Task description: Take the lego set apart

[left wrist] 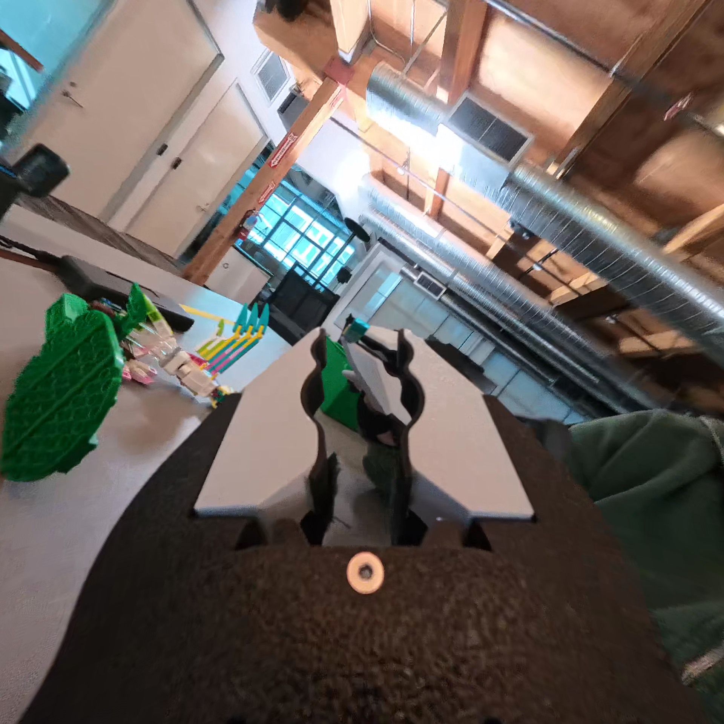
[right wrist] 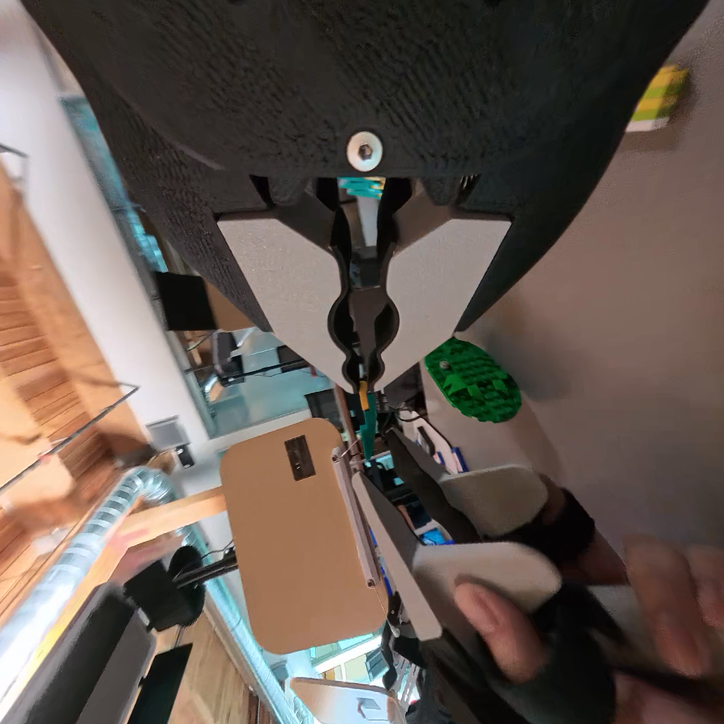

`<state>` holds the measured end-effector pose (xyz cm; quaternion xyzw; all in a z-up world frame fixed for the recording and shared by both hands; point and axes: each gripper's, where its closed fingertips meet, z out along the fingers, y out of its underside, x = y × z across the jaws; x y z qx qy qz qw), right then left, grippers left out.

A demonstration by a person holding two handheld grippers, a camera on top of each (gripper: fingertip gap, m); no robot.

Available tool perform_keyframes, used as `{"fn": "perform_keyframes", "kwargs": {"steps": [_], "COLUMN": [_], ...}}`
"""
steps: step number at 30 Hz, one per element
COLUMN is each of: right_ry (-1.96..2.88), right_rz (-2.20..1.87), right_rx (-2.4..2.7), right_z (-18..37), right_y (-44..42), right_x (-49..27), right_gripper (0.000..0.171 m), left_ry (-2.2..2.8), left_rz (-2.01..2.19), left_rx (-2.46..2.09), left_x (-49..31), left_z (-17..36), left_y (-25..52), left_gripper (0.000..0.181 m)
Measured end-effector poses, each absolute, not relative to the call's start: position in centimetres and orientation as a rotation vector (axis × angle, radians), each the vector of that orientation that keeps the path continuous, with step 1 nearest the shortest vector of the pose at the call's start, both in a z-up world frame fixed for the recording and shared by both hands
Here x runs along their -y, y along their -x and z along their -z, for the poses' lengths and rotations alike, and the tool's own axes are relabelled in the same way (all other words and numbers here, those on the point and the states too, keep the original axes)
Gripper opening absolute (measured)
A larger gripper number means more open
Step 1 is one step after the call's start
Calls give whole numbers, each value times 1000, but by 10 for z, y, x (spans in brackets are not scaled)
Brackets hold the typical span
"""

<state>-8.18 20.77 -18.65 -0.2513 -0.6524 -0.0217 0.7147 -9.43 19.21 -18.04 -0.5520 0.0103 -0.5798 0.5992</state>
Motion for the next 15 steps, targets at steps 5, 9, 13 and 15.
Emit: {"fn": "perform_keyframes", "kwargs": {"steps": [5,9,13,15], "right_ry": [360,266,267,296], "right_rz": [251,316,328,310], "right_rx": [1460,1474,1454,1390], "right_z": [187,191,190,182], "right_y": [81,81,79,77], "right_x": [-201,-196,-198,-198], "right_gripper": [1,1,1,1], "left_ry": [1317,1323,1372,1397], "left_rz": [1455,1469,1427,1391], "left_rx": [-25,8,1,6], "left_x": [-193,-194,-195,-197], "left_z": [185,187,191,192], "left_y": [80,82,79,77], "left_gripper": [36,9,7,5]}}
